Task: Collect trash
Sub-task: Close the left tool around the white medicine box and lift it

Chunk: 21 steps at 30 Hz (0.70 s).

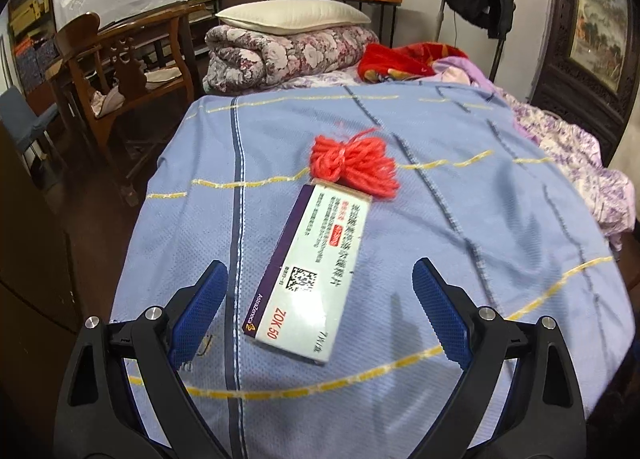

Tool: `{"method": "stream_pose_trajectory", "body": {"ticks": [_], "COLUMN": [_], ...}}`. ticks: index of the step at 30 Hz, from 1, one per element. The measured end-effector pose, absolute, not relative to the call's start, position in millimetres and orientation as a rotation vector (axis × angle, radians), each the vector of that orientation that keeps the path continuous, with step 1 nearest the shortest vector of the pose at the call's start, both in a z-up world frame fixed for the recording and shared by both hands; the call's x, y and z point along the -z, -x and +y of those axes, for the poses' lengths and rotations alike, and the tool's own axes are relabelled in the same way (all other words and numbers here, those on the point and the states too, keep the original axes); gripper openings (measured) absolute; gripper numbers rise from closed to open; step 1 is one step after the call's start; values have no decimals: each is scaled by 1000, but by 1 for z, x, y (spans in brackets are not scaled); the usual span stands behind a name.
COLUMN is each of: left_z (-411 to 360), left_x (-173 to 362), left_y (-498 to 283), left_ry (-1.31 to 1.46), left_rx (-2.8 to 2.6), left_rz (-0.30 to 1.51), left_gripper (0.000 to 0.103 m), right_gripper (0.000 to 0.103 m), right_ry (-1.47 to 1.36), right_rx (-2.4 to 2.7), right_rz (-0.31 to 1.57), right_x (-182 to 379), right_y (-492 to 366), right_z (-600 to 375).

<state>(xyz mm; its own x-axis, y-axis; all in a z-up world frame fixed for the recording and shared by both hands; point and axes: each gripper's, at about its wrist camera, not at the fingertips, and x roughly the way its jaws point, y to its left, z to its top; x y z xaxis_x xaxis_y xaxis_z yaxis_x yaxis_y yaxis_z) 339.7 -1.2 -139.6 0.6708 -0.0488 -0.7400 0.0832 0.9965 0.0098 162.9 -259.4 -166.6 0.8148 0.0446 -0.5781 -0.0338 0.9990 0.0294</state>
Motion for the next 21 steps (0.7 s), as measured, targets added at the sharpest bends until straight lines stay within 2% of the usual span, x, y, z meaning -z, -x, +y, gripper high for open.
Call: {"method": "stream_pose_trajectory", "body": {"ticks": [8,15,17,18,21], "left_z": [22,37,36,36,37], "left_x": [150,149,148,148,148], "left_y": [-350,-344,-342,-342,-343], "left_ry": [110,184,183,190,203], "left_rx": [129,73,77,92,125], "left_rz": [906,891,882,879,876], "left_gripper": [90,89,86,79,70], "right_gripper": [81,82,83,84,85], "right_ry": [-34,-15,-17,-16,-2], "right_rx": [-17,1,3,4,9], "right_rz": [652,659,667,670,674], "right_x": [176,182,183,184,184], "right_y": [-173,-178,-180,-181,-182], "right_z": [-259,-257,-258,-257,-254]}}
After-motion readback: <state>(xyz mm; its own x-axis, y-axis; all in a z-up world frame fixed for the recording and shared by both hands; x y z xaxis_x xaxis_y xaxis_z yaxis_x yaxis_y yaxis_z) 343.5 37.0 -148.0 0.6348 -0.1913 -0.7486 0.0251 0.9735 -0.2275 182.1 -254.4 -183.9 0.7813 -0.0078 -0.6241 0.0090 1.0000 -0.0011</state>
